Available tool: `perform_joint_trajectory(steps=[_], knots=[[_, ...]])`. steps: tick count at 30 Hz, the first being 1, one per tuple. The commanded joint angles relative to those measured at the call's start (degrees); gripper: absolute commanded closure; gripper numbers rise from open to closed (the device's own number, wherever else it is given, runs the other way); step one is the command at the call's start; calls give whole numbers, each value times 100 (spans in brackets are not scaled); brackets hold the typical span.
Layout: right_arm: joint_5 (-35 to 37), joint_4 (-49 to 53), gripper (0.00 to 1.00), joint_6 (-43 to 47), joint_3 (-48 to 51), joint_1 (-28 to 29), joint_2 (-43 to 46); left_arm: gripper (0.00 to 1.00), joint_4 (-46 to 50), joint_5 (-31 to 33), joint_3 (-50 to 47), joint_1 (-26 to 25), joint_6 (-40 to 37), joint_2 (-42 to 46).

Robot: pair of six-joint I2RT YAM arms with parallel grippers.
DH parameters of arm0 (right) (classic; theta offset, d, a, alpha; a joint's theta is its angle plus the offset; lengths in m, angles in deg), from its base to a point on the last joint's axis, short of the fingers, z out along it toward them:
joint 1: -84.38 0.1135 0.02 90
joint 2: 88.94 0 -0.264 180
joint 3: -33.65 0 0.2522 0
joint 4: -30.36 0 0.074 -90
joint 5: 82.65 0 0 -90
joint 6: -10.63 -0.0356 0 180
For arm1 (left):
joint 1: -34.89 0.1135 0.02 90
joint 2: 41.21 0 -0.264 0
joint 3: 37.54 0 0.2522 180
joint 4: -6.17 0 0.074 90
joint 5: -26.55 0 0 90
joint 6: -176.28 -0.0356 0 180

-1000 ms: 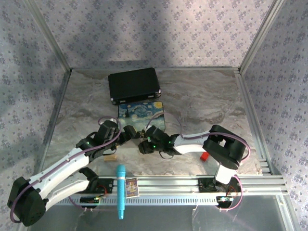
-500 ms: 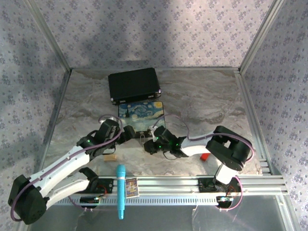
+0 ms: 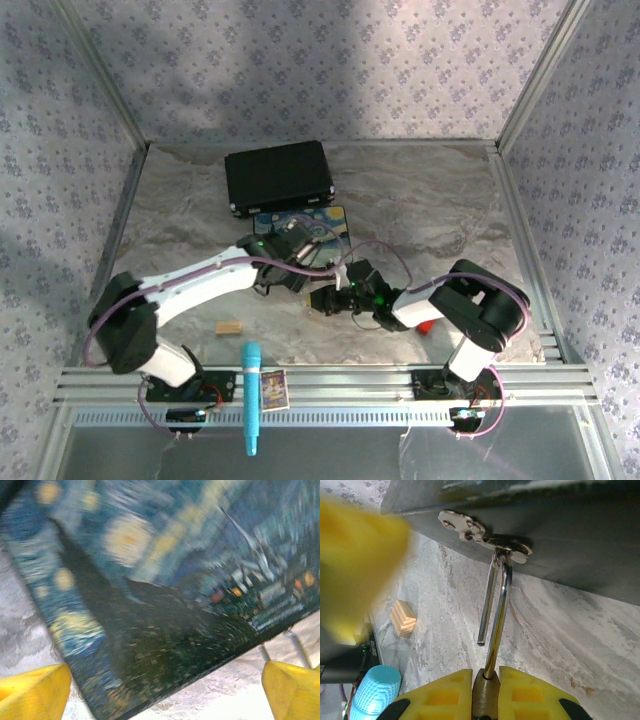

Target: Unlock a padlock with a key

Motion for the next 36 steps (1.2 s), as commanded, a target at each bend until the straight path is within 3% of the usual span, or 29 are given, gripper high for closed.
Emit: perform_joint_trajectory(steps=[1, 6, 10, 12, 14, 17, 27, 36], knots=[[-208, 230, 96, -848, 397, -179, -326, 11, 192, -104, 138, -71, -1319, -178], [-343, 296, 97, -790, 703, -443, -5, 22, 108, -15, 136, -199, -1908, -386], [-374, 697, 98, -622, 759, -557, 386, 28, -89, 55, 70, -209, -1891, -519], [-340, 654, 98, -636, 775, -611, 390, 43, -140, -196, 50, -246, -1838, -569], [-339, 60, 98, -952, 896, -703, 234, 50, -139, -212, 74, -300, -1737, -666], [-194, -777, 100, -1425, 1039, -832, 34, 50, -97, -136, 96, -348, -1661, -873], [755, -326, 100, -1470, 1107, -746, 915, 57, 304, -284, 200, -753, -1244, -1126], [1399, -869, 100, -1884, 1059, -734, 915, 59, 267, -21, 310, -1110, -1322, -1554]])
